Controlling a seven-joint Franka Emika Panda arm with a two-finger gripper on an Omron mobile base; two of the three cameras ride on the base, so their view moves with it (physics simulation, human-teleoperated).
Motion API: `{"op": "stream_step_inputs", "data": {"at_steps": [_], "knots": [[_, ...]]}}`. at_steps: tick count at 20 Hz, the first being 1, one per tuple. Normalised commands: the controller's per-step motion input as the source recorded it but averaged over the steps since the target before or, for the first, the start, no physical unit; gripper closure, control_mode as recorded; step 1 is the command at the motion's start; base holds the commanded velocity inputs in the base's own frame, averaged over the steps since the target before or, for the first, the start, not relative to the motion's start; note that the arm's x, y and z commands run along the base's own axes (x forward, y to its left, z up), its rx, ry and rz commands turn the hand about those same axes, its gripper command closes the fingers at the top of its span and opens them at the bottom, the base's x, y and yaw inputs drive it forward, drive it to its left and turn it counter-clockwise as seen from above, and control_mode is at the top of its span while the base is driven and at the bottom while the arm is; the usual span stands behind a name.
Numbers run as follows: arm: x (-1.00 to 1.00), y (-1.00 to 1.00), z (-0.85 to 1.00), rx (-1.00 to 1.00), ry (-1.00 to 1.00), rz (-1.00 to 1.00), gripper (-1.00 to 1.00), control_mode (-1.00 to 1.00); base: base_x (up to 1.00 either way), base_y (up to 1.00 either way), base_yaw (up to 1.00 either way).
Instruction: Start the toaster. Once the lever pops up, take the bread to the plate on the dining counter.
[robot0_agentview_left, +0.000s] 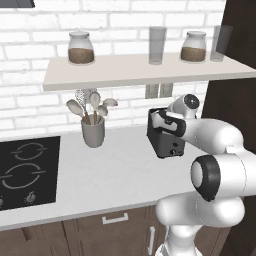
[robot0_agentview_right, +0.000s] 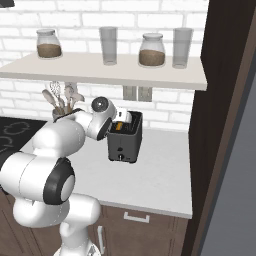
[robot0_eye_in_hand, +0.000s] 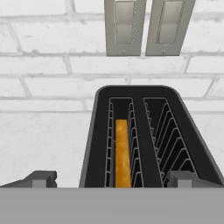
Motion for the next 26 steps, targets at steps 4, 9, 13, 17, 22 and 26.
{"op": "stream_step_inputs", "data": {"at_steps": [4,9,13,17,22,26], "knots": [[0.0,0.0,0.0,0.0,0.0,0.0,-1.0,-1.0,0.0,0.0,0.0],[0.0,0.0,0.0,0.0,0.0,0.0,-1.0,-1.0,0.0,0.0,0.0],[0.0,0.0,0.0,0.0,0.0,0.0,-1.0,-1.0,0.0,0.0,0.0],[0.0,0.0,0.0,0.0,0.0,0.0,-1.0,-1.0,0.0,0.0,0.0],[0.0,0.0,0.0,0.0,0.0,0.0,-1.0,-1.0,0.0,0.0,0.0],[0.0,0.0,0.0,0.0,0.0,0.0,-1.0,-1.0,0.0,0.0,0.0]]}}
